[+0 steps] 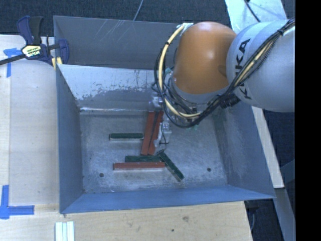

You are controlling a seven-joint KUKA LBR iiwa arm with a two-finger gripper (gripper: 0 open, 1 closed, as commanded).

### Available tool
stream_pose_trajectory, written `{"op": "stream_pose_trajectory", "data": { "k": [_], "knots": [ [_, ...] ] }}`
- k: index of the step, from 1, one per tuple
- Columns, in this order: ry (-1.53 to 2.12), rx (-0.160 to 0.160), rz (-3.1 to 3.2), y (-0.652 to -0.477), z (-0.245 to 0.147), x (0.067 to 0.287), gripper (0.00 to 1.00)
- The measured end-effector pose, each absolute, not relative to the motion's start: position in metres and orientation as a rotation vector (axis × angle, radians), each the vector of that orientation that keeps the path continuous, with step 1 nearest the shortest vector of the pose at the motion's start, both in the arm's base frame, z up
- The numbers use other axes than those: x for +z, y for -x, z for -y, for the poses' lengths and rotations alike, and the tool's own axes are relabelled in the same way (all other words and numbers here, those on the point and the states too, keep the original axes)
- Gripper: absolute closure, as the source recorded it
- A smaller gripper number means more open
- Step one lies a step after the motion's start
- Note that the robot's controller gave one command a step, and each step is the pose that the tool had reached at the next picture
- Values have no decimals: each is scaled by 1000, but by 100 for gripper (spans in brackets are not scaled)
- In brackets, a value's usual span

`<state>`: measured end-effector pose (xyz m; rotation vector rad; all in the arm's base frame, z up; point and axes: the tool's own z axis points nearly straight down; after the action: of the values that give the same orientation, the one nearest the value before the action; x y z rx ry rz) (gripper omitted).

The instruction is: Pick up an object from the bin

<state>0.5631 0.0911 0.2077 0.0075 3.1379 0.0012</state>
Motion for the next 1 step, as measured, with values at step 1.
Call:
{"op": "stream_pose_trajectory", "data": {
  "k": [1],
  "knots": [
    [-8, 1, -3138, -563, -91, 208, 0]
  ]
}}
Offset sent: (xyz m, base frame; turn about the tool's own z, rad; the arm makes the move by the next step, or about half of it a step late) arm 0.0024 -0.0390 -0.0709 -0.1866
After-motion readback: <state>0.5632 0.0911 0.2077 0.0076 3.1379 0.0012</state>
